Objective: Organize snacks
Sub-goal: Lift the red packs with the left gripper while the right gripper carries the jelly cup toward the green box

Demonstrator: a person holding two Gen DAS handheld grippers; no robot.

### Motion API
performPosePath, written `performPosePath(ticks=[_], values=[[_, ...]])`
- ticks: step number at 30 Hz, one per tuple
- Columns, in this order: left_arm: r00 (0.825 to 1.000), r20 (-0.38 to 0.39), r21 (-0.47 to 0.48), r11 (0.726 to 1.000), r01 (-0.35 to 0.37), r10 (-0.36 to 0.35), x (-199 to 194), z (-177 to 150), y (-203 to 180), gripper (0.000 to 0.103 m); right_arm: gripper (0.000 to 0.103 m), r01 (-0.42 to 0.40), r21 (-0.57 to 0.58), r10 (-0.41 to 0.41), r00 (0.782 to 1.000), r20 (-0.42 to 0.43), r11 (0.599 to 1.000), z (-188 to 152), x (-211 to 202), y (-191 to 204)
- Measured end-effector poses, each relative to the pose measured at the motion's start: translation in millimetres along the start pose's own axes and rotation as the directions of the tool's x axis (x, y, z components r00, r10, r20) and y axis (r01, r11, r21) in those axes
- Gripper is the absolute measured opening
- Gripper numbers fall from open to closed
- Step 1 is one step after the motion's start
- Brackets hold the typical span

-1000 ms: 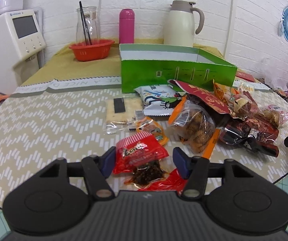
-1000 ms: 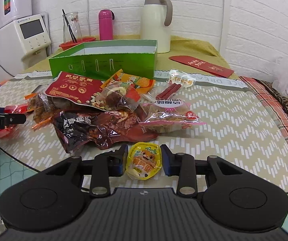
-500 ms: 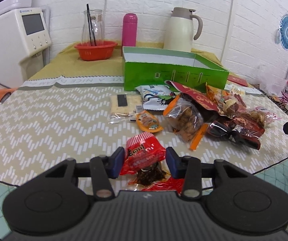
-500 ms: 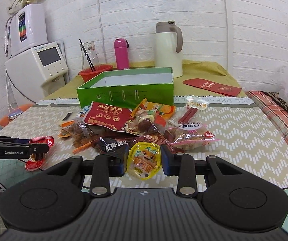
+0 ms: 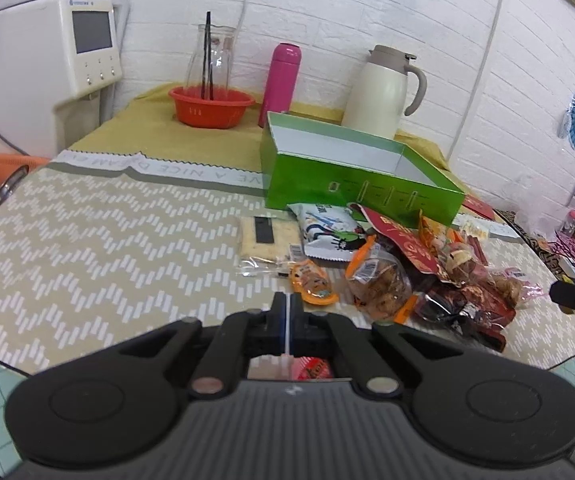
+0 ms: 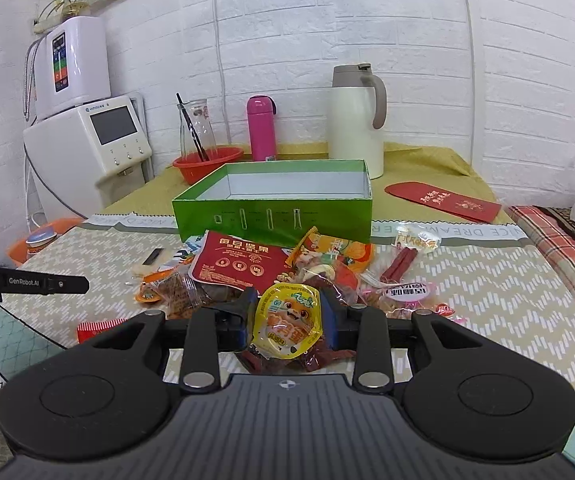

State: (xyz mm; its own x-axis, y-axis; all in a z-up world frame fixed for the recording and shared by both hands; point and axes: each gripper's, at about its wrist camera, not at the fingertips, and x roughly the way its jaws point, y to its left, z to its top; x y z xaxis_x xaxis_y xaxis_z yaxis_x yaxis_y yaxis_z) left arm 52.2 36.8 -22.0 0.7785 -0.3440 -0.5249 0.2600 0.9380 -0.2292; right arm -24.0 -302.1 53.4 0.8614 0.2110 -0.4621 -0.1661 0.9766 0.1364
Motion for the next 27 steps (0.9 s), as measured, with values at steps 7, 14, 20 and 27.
performPosePath(ticks=[7,14,20,27], values=[[0.992,0.097,0.256,0.965,0.055,-0.083,-30,-22,-36,0.103,0.059,-0.014,0.058,0.014,1.0,-0.006,0.998,-7,-3,-3],[0.986,-0.138,0.319,0.938,0.135,-0.095,21,-26,-37,0.102,0.059,-0.016,0.083,0.016,1.0,0.005,0.996,-10,-9,-5],[0.965,-0.228,0.41,0.886,0.216,-0.129,38,-40,-39,0.102,0.06,-0.015,0.09,0.015,1.0,0.005,0.996,-9,-6,-7],[0.957,-0.223,0.42,0.868,0.266,-0.186,35,-41,-44,0.07,0.059,-0.025,0.083,0.027,0.999,-0.02,0.996,-11,5,0]])
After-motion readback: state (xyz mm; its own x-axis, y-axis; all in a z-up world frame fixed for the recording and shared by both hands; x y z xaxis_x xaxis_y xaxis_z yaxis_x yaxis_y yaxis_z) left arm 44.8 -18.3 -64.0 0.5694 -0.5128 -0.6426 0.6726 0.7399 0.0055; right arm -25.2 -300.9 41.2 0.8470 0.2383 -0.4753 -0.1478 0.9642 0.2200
